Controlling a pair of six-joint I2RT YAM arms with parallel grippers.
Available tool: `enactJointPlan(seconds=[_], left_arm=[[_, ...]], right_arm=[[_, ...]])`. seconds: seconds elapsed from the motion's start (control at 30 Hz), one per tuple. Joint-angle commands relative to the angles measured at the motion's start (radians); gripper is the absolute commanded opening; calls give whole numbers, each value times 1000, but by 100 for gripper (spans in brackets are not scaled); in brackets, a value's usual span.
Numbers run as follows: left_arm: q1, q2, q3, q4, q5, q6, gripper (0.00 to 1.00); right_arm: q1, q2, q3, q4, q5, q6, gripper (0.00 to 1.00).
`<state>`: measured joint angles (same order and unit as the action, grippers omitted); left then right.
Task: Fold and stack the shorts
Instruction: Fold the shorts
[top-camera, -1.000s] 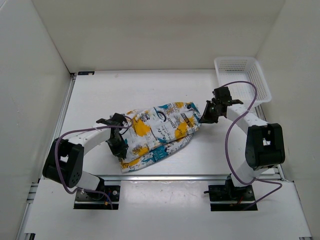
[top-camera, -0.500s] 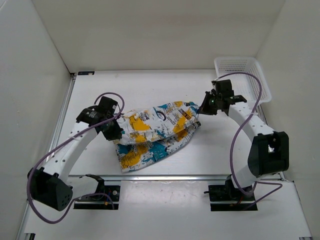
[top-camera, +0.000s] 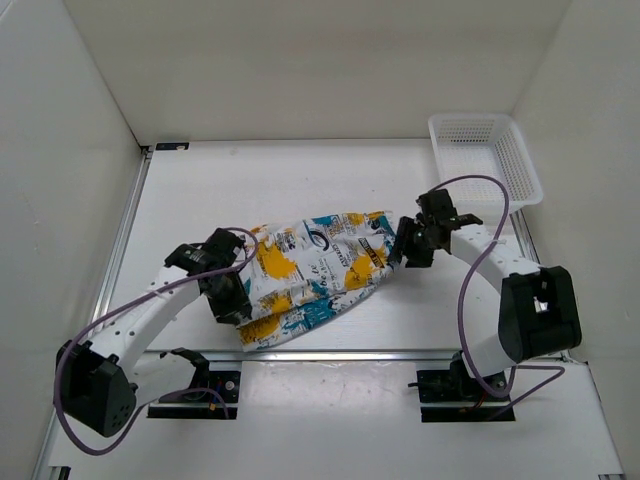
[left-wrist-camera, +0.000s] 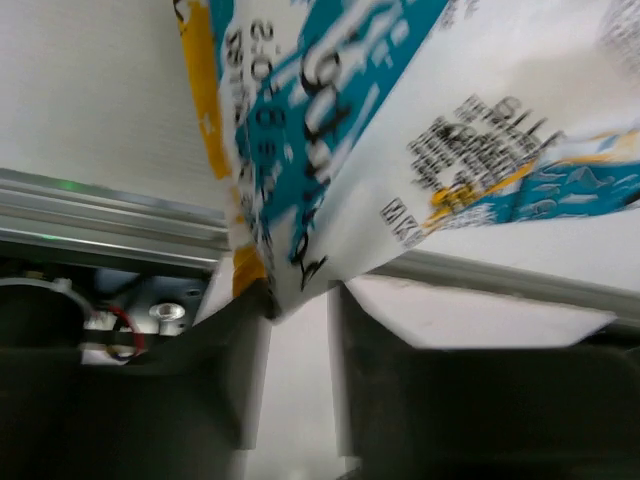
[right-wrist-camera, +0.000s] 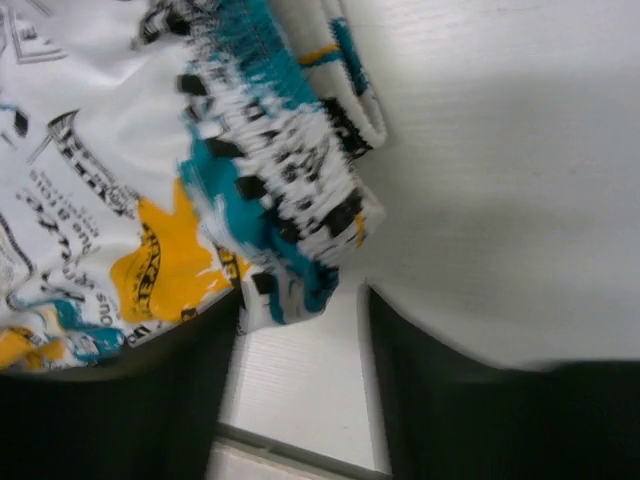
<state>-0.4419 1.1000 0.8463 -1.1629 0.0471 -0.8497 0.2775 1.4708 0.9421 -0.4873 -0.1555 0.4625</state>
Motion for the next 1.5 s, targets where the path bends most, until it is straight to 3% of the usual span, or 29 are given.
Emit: enactJointPlan(seconds=[0.0,0.03,0.07,0.17,0.3,0.5,0.6,0.7,0.73,0.77,0.97,1.03,1.1,1.13,1.2,1.47], left_arm=[[-4,44,-4,42,39,15,62],[-4,58,14,42,28,24,64],[-4,69,36,28,-1,24,74],[-4,95,124,19,-67,24,74],[35,165,175,57,-124,46,74],[144,307,122,204,-67,69,73],[169,345,112,227,-67,69,72],[178,354,112,238,-56,78,72],[178,354,112,238,-47,78,72],[178,354,123,238,-47,92,71],[140,363,177,227,-47,144,70],[127,363,177,227,-47,135,62],[127,354,165,227,-47,115,49],[127,354,165,227,-59,115,26],[127,382,155,262,-59,104,10],[140,619,260,359,-59,103,10]], right_arm=[[3,17,17,18,45,-15,71],[3,17,30,18,45,-15,76],[3,17,40,18,54,-4,79],[-29,63,76,39,24,7,85],[-67,157,103,98,-50,27,87],[-67,314,145,199,-154,54,82],[-55,335,146,223,-154,54,71],[-46,303,124,239,-118,79,26],[-46,289,113,239,-95,90,6],[-46,258,113,239,-41,90,0],[-46,53,41,107,170,58,0],[-46,-15,1,81,212,48,0],[-46,-104,-8,47,253,36,0],[-46,-140,-17,33,269,18,0],[-46,-162,-8,3,280,8,0],[-26,-162,84,-16,306,-36,0]])
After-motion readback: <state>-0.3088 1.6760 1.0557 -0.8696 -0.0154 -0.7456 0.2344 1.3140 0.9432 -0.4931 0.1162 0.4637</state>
